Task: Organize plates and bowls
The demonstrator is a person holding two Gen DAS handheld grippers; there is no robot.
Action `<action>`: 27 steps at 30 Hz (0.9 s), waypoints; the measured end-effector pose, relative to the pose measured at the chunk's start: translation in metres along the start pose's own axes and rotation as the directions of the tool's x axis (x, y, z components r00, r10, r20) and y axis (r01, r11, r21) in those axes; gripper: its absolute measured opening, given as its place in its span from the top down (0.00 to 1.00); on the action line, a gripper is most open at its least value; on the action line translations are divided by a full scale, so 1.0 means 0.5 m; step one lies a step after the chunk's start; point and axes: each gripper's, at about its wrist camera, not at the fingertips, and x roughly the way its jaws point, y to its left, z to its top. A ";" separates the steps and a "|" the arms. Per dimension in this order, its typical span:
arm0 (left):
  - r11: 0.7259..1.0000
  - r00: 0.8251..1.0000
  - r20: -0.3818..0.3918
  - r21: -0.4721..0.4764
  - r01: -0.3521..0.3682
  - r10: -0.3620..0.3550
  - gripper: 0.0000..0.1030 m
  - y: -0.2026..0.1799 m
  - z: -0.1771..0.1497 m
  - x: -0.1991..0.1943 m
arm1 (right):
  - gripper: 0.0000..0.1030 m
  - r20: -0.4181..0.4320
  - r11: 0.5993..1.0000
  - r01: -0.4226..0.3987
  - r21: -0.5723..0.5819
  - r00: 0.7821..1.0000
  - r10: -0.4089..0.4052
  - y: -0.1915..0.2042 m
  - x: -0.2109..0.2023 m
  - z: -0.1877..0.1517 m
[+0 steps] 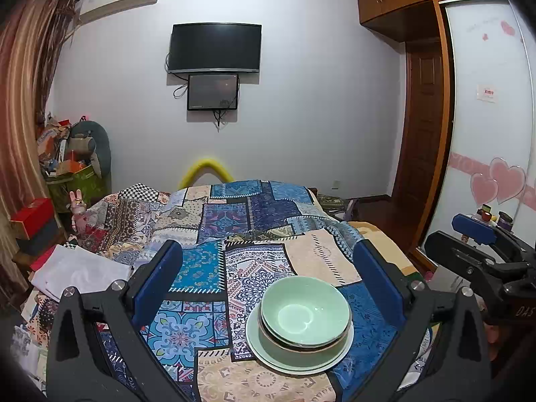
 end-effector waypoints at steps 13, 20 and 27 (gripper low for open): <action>0.999 1.000 0.010 -0.025 0.024 -0.024 0.00 0.009 0.003 -0.003 | 0.00 -0.001 1.000 -0.004 0.007 1.000 0.004 0.000 0.002 0.003; 0.999 1.000 0.004 -0.013 0.030 -0.030 0.00 0.007 0.003 0.000 | 0.00 -0.001 1.000 -0.006 0.011 1.000 0.006 -0.002 0.002 0.000; 1.000 1.000 0.004 0.003 0.031 -0.031 0.00 -0.001 -0.003 0.000 | 0.00 -0.003 1.000 -0.008 0.014 1.000 0.008 -0.003 0.002 -0.001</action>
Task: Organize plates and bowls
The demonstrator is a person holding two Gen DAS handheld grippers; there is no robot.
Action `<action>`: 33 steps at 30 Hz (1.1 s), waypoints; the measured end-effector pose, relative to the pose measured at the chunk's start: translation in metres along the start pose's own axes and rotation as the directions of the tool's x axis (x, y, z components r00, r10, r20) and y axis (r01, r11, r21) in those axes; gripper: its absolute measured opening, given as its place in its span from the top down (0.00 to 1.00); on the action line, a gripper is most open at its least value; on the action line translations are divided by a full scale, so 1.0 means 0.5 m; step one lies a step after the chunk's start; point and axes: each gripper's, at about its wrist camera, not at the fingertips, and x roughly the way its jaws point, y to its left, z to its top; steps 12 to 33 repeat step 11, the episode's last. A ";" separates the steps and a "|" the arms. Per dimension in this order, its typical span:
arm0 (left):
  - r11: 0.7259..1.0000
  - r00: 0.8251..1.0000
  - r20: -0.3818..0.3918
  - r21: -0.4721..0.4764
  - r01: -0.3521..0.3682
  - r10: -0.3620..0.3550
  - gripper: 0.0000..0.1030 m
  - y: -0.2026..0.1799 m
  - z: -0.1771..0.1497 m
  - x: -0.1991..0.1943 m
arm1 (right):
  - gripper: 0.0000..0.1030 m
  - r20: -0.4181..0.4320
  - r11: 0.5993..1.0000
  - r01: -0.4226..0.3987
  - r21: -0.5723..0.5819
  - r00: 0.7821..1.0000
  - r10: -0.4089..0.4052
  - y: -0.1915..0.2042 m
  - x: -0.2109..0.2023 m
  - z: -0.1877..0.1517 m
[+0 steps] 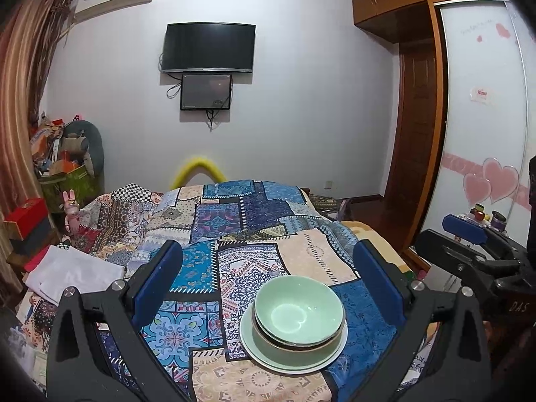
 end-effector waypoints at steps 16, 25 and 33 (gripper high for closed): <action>1.000 1.000 -0.016 -0.019 0.024 -0.024 0.00 0.005 -0.001 0.003 | 0.00 -0.012 1.000 -0.005 0.008 1.000 0.005 -0.002 0.007 -0.004; 1.000 1.000 -0.016 -0.019 0.024 -0.024 0.00 0.005 -0.001 0.003 | 0.00 -0.012 1.000 -0.005 0.008 1.000 0.005 -0.002 0.007 -0.004; 1.000 1.000 -0.016 -0.019 0.024 -0.024 0.00 0.005 -0.001 0.003 | 0.00 -0.012 1.000 -0.005 0.008 1.000 0.005 -0.002 0.007 -0.004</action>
